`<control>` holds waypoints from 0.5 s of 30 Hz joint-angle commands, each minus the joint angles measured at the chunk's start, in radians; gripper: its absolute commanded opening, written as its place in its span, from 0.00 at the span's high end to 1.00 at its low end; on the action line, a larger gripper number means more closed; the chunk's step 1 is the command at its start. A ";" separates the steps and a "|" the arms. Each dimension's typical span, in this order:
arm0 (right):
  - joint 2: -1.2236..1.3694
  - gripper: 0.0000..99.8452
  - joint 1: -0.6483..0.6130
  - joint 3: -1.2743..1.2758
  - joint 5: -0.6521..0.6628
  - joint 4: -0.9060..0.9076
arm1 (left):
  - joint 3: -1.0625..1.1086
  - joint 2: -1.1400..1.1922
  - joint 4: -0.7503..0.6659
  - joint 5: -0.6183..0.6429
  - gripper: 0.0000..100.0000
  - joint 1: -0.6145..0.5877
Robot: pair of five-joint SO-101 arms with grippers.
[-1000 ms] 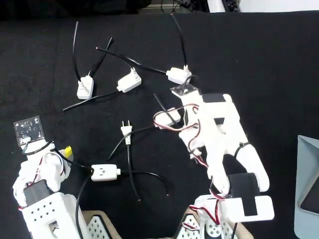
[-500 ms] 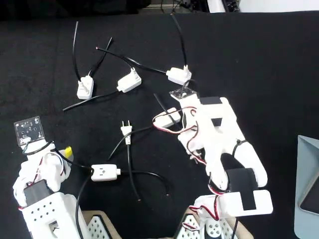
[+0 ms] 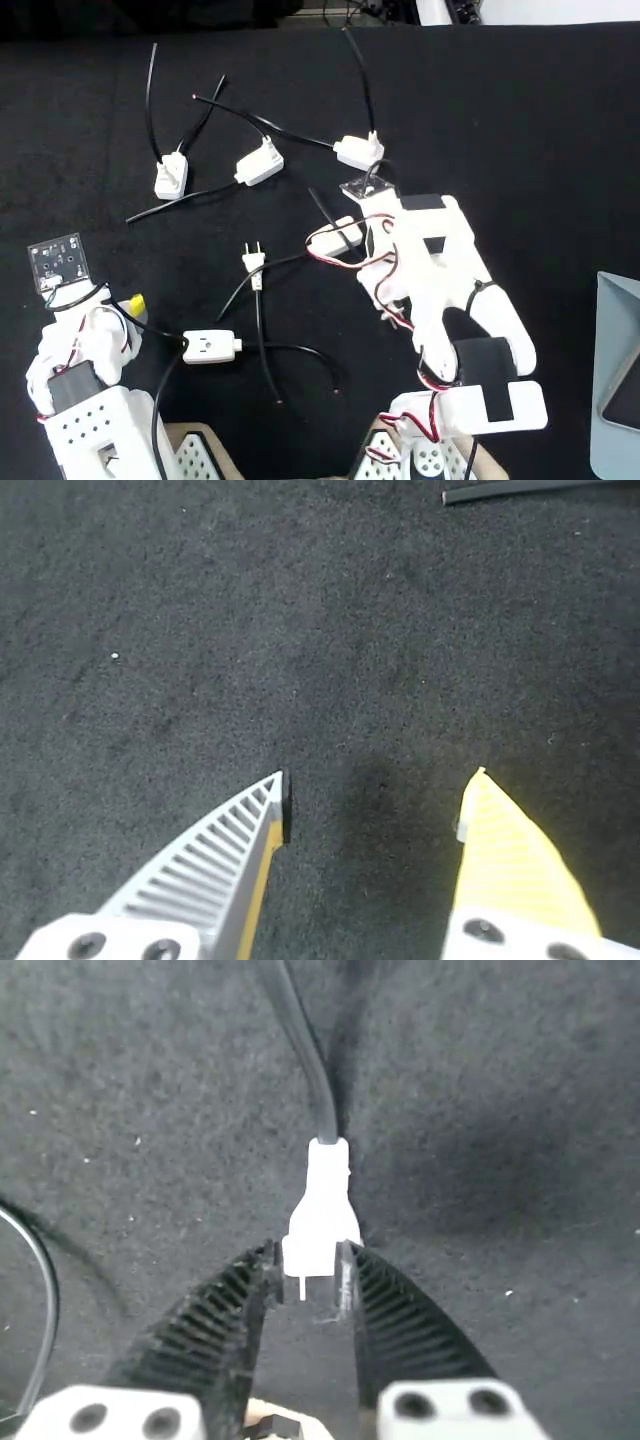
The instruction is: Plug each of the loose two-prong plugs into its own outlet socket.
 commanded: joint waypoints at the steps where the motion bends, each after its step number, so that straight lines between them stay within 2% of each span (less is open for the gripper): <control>1: 0.016 0.90 -0.014 -0.013 0.008 -0.018 | -0.004 -0.003 -0.018 -0.009 0.72 0.010; 6: 0.016 0.90 -0.017 -0.019 0.008 -0.018 | -0.004 -0.003 -0.018 -0.009 0.72 0.010; 10: 0.016 0.85 -0.005 -0.019 0.008 -0.014 | -0.004 -0.003 -0.018 -0.009 0.72 0.010; 15: 0.016 0.86 -0.005 -0.019 0.008 -0.014 | -0.004 -0.003 -0.018 -0.011 0.72 0.012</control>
